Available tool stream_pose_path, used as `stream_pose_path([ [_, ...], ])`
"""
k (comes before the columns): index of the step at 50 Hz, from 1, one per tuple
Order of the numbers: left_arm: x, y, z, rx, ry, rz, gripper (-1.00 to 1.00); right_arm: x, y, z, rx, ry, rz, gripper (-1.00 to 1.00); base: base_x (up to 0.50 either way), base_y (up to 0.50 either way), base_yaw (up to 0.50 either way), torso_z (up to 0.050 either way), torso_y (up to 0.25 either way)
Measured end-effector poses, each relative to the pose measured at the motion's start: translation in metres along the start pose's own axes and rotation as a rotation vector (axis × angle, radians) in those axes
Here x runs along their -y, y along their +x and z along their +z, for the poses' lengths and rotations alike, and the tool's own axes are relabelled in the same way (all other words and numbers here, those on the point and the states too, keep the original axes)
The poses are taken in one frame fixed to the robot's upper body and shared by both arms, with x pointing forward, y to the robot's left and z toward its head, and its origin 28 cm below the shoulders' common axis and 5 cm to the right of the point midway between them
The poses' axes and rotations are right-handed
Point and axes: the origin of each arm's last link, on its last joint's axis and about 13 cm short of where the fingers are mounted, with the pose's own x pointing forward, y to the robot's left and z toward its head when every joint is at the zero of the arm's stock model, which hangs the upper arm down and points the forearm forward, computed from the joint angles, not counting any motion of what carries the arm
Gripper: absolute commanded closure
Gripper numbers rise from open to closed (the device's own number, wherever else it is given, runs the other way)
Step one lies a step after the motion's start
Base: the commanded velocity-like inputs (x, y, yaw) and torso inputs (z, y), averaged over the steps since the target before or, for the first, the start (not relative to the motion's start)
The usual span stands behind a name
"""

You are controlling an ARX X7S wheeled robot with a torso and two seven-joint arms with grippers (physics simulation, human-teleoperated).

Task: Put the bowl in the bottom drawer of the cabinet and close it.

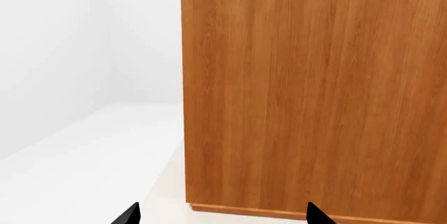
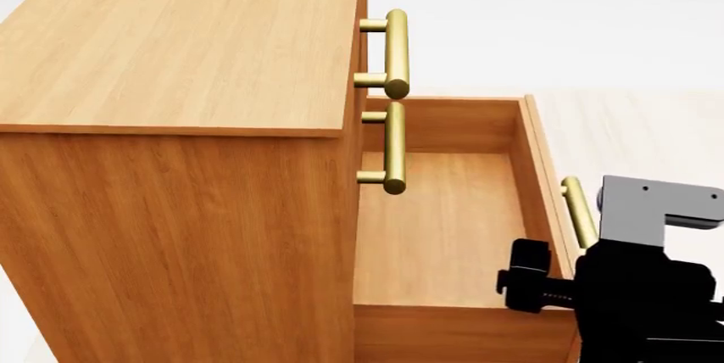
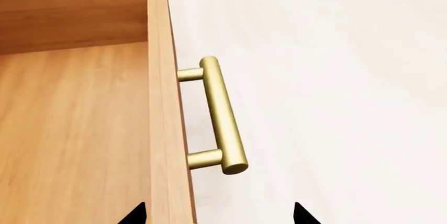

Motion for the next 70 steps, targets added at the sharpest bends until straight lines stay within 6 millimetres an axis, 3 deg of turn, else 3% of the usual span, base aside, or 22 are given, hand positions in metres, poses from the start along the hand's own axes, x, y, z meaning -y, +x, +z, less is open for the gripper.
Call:
stream_pose_path([
  [47, 0.0, 0.0, 0.001, 0.0, -0.001, 0.003, -1.0, 0.009, 0.009, 0.0, 0.027, 0.018, -0.072, -1.0, 0.0, 0.0, 0.0, -0.001, 0.0],
  [70, 0.0, 0.0, 0.001, 0.0, 0.0, 0.002, -1.0, 0.015, -0.014, 0.003, 0.145, 0.029, 0.054, -1.0, 0.0, 0.0, 0.0, 0.0, 0.0],
])
